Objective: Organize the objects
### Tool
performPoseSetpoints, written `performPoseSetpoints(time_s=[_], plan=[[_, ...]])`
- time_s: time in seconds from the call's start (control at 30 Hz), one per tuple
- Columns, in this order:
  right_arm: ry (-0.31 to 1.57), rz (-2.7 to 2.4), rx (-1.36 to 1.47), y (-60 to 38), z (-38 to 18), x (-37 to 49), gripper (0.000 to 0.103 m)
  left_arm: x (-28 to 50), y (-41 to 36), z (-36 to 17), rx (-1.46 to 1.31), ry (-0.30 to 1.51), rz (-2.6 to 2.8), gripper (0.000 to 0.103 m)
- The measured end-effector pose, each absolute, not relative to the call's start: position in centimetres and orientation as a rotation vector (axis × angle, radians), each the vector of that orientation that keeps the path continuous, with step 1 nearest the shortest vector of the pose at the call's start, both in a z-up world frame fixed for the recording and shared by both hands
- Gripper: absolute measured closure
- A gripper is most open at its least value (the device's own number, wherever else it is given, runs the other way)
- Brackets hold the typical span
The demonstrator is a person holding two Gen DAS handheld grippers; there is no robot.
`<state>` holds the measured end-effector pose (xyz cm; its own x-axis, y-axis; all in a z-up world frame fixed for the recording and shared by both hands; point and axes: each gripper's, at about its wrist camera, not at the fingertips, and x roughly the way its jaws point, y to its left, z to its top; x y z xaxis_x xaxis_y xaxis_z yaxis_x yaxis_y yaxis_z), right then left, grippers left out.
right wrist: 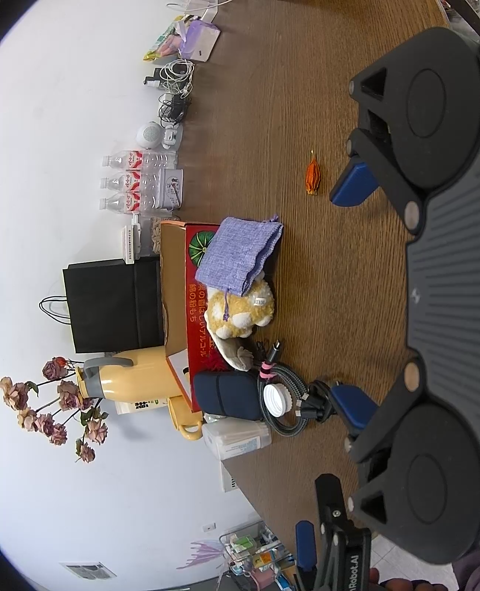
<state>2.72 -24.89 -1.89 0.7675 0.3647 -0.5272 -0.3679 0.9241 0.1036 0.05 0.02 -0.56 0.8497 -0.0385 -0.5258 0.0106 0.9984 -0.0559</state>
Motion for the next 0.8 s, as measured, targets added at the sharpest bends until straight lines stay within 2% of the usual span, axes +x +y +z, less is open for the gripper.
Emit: performPoseSetpoints(time_s=[0.8], plan=[[0.566,0.397,-0.005,-24.82,-1.73,2.71,0.0,0.04,0.05,-0.6,-0.052,0.552,-0.027,0.0]])
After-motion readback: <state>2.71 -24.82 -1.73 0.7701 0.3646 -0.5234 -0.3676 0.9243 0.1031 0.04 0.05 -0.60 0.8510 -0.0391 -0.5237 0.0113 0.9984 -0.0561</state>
